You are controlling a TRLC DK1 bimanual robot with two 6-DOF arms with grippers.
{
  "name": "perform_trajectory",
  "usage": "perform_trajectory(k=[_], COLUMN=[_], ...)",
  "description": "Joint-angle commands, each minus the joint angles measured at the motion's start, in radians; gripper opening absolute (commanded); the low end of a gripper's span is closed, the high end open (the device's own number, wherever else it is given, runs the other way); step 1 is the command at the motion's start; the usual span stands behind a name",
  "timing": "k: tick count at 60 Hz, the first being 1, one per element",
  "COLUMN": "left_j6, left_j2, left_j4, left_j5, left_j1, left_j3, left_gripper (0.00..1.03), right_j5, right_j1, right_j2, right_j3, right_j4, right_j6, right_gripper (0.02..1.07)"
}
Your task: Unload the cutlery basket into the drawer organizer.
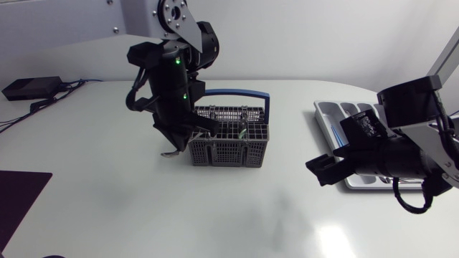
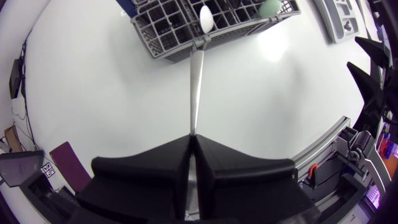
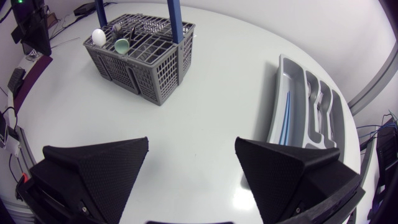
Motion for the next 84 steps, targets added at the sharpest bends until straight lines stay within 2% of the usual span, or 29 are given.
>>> perform_trajectory(k=[1, 9, 27, 37, 41, 50, 59, 64, 75, 84], left_j6=[0.006, 0.007, 0.061, 0.125, 0.151, 0.203, 0.242, 0.263, 0.286, 0.288], left_j2=[-0.059, -0.137, -0.285, -0.285, -0.276, -0.253, -0.22, -0.19, -0.142, -0.111], left_j4=[0.008, 0.061, 0.358, 0.439, 0.445, 0.445, 0.442, 0.417, 0.376, 0.347], left_j5=[0.007, 0.02, 0.109, 0.126, 0.138, 0.221, 0.342, 0.352, 0.367, 0.37], left_j1=[-0.019, -0.046, -0.118, -0.182, -0.216, -0.251, -0.25, -0.253, -0.273, -0.285], left_j3=[-0.052, -0.108, -0.311, -0.363, -0.363, -0.351, -0.338, -0.322, -0.279, -0.243], left_gripper=[0.04, 0.04, 0.04, 0.04, 0.04, 0.04, 0.04, 0.04, 0.04, 0.04], right_j5=[-0.003, -0.02, -0.077, -0.078, -0.066, -0.049, 0.106, 0.19, 0.246, 0.345], right_j1=[0.006, 0.021, 0.097, 0.218, 0.233, 0.29, 0.446, 0.531, 0.578, 0.678], right_j2=[-0.024, -0.093, -0.283, -0.367, -0.406, -0.458, -0.518, -0.519, -0.461, -0.378], right_j3=[-0.031, -0.037, -0.054, -0.083, -0.097, -0.109, -0.165, -0.186, -0.204, -0.203], right_j4=[-0.004, 0.002, -0.021, -0.037, -0.04, -0.087, -0.06, -0.037, 0.015, 0.06], right_j6=[-0.031, -0.074, -0.126, -0.296, -0.365, -0.445, -0.526, -0.554, -0.626, -0.672], right_gripper=[1.02, 1.02, 1.02, 1.02, 1.02, 1.02, 1.02, 1.02, 1.0, 0.94])
